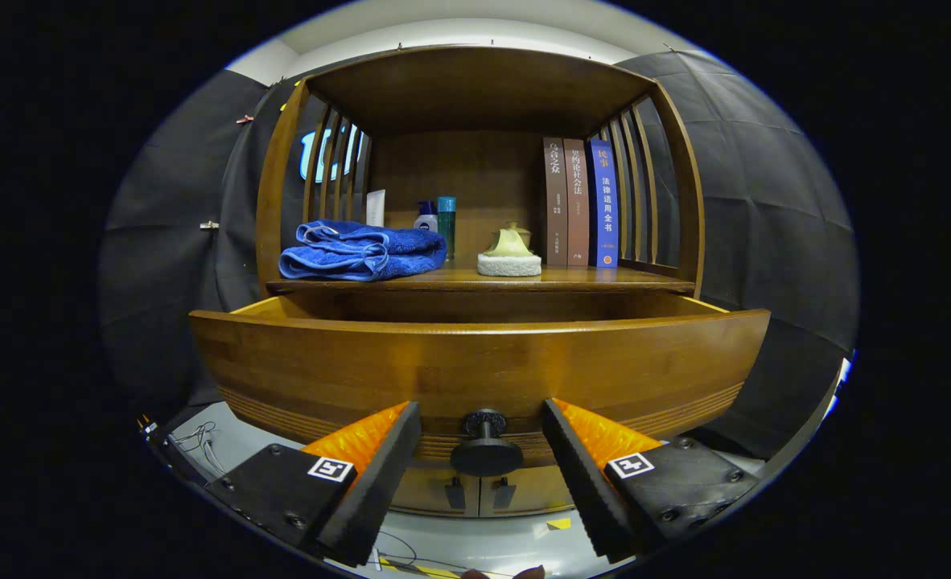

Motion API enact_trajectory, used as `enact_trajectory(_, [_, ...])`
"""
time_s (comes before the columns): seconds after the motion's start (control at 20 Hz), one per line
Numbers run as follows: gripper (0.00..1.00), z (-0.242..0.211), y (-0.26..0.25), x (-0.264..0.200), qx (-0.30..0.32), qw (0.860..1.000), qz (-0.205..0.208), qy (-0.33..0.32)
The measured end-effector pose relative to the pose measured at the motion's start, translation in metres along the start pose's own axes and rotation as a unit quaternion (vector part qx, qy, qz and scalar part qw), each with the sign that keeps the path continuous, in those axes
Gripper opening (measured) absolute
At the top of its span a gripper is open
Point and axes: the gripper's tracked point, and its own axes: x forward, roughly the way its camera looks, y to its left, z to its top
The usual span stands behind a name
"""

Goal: Pull open the drawer, take out the items inside it, and place them on the countertop above the cabinet.

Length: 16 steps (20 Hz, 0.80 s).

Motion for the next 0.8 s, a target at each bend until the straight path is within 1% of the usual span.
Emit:
enact_trajectory(0.3, [0.99,0.005,0.001,0.034,-0.008,1.0,-0.004,0.004])
enact_trajectory(0.5, [1.0,0.008,0.001,0.067,-0.016,1.0,-0.006,0.01])
enact_trajectory(0.8, [1.0,0.013,0.001,0.101,-0.039,0.999,-0.01,0.016])
